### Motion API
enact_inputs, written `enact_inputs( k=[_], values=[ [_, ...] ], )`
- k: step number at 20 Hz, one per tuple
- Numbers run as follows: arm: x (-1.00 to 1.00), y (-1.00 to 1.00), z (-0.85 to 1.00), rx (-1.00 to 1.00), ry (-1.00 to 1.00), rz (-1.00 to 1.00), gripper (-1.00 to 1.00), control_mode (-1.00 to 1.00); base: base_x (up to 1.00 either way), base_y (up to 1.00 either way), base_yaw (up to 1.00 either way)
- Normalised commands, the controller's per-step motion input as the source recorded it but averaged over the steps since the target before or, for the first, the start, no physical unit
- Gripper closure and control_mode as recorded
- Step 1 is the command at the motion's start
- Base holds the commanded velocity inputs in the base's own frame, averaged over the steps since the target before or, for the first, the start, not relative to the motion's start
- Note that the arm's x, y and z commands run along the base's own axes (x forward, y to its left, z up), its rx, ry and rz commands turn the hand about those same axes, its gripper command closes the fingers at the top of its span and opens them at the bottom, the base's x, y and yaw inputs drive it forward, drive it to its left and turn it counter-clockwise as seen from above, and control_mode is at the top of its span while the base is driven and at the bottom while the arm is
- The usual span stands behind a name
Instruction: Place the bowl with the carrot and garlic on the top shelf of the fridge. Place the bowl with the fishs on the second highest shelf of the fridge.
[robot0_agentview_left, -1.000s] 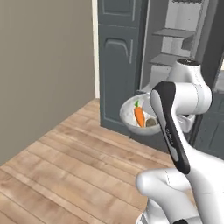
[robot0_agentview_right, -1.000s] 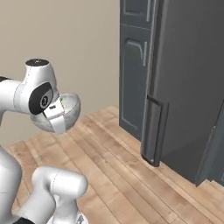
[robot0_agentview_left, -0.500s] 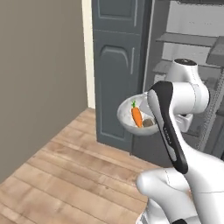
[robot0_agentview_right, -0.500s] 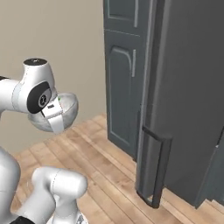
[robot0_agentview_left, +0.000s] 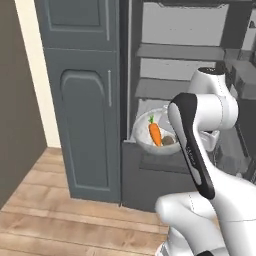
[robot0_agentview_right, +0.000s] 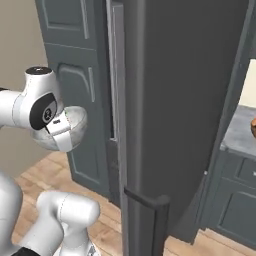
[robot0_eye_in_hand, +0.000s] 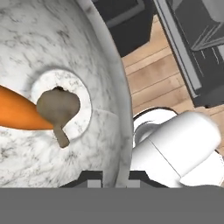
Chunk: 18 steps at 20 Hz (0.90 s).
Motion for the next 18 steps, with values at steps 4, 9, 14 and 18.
enact_inputs(
  k=[4, 9, 14, 18],
  values=[
    [0.00, 0.00, 0.00, 0.00, 0.00, 0.00, 1.00, 1.00, 1.00, 0.46, -0.62],
    [0.00, 0.00, 0.00, 0.00, 0.00, 0.00, 1.00, 1.00, 1.00, 0.42, -0.51],
    [0.00, 0.00, 0.00, 0.00, 0.00, 0.00, 1.00, 1.00, 0.78, -0.03, -0.35],
    [-0.12, 0.00, 0.23, -0.03, -0.19, 0.00, 1.00, -1.00, 0.08, 0.00, -0.06]
  ],
)
